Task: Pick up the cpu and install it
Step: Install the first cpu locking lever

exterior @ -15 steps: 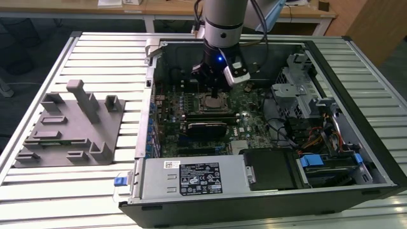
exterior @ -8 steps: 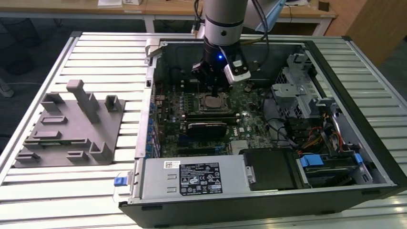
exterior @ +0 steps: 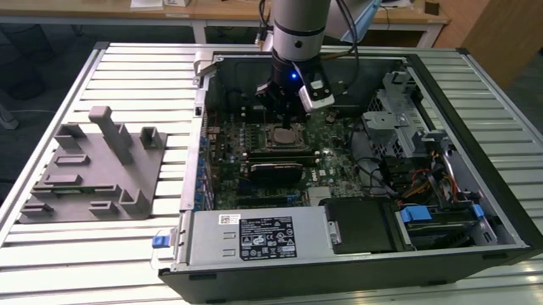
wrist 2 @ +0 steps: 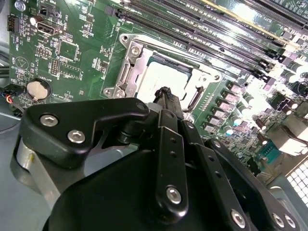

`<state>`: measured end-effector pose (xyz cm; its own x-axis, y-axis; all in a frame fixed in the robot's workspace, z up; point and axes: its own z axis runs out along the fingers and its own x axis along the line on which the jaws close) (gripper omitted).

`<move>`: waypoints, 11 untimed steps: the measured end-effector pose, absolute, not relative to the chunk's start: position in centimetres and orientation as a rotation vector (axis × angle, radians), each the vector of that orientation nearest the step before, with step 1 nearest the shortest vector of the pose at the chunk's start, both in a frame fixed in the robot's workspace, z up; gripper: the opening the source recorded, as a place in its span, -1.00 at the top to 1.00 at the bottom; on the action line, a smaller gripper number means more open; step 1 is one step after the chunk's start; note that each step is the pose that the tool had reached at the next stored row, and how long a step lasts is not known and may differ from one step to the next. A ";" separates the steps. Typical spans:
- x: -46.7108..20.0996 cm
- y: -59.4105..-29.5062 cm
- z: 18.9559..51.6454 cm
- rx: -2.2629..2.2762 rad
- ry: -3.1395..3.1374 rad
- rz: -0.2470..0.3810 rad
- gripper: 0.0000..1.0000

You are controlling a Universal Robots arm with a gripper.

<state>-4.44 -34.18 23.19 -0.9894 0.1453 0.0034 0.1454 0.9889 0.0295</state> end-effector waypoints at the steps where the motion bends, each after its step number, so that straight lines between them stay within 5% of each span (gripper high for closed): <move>1: -4.4 -34.2 23.2 -0.229 -3.132 -0.047 0.79; 11: -4.4 -34.2 23.2 -0.229 -3.131 -0.055 0.79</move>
